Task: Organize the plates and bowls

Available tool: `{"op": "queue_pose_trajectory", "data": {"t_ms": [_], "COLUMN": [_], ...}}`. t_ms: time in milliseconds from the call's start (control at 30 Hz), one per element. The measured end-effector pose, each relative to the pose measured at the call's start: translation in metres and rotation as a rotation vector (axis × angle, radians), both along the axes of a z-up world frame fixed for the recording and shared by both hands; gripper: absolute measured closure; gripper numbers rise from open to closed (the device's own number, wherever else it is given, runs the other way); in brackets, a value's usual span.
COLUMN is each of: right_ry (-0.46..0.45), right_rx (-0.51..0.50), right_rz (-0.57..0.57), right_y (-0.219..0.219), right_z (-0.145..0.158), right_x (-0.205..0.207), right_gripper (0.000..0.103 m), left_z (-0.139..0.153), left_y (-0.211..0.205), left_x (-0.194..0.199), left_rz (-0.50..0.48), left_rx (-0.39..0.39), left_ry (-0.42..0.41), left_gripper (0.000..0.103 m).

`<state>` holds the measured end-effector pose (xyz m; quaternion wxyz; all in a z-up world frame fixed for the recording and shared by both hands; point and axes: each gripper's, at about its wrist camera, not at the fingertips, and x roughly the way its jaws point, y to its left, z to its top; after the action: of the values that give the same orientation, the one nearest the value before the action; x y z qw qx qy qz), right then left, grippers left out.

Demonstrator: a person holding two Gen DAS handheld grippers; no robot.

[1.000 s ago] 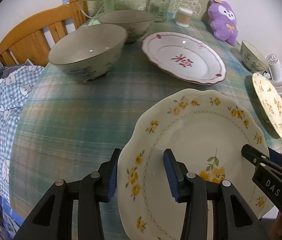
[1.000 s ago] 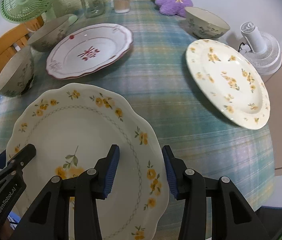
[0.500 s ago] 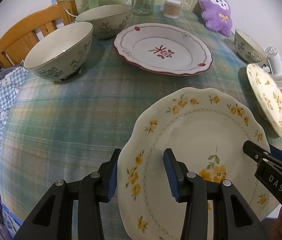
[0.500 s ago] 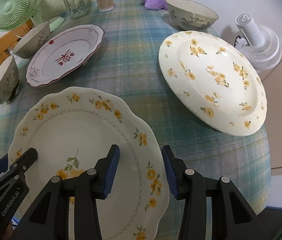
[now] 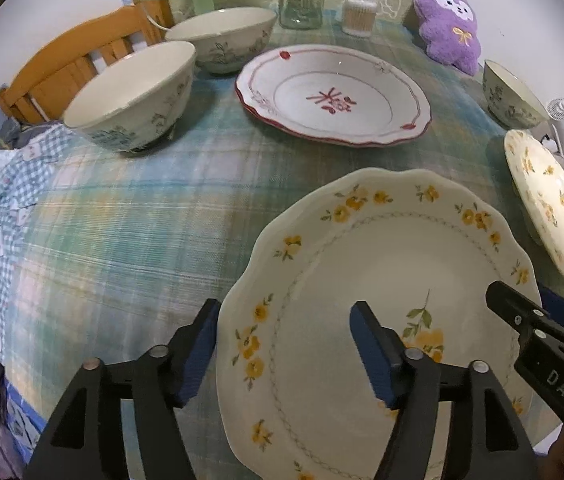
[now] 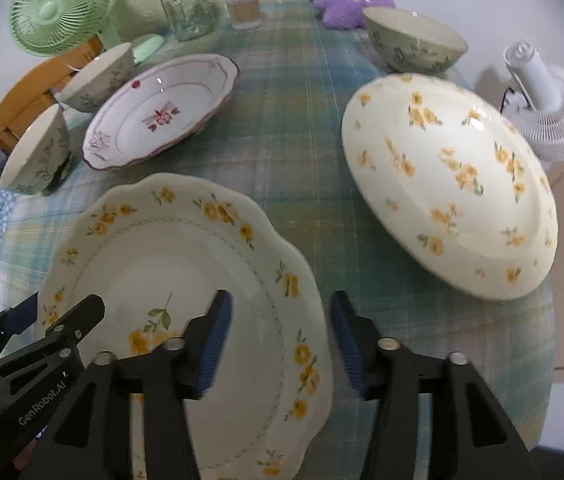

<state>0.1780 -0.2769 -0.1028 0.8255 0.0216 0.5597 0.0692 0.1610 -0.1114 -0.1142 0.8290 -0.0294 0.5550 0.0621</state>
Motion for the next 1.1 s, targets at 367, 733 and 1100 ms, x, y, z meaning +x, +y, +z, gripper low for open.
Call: {"op": "queue_pose_trajectory", "data": {"t_ms": [367, 733, 1100], "right_ry": [-0.1, -0.15, -0.17], "right_rx": [-0.002, -0.035, -0.024], "right_rz": [-0.008, -0.192, -0.166], "right_y": [-0.014, -0.07, -0.137], "right_z": [0.04, 0.06, 0.061], "right_x": [-0.008, -0.017, 0.02], "right_gripper": [0.025, 0.025, 0.025], "left_z": [0.045, 0.058, 0.065], "left_y": [-0.017, -0.061, -0.126], "left_x": [-0.004, 0.012, 0.038], "left_rz": [-0.033, -0.162, -0.128], "left_rx": [0.044, -0.057, -0.04], "left_ry": [-0.113, -0.146, -0.152], "left_gripper": [0.015, 0.016, 0.016]}}
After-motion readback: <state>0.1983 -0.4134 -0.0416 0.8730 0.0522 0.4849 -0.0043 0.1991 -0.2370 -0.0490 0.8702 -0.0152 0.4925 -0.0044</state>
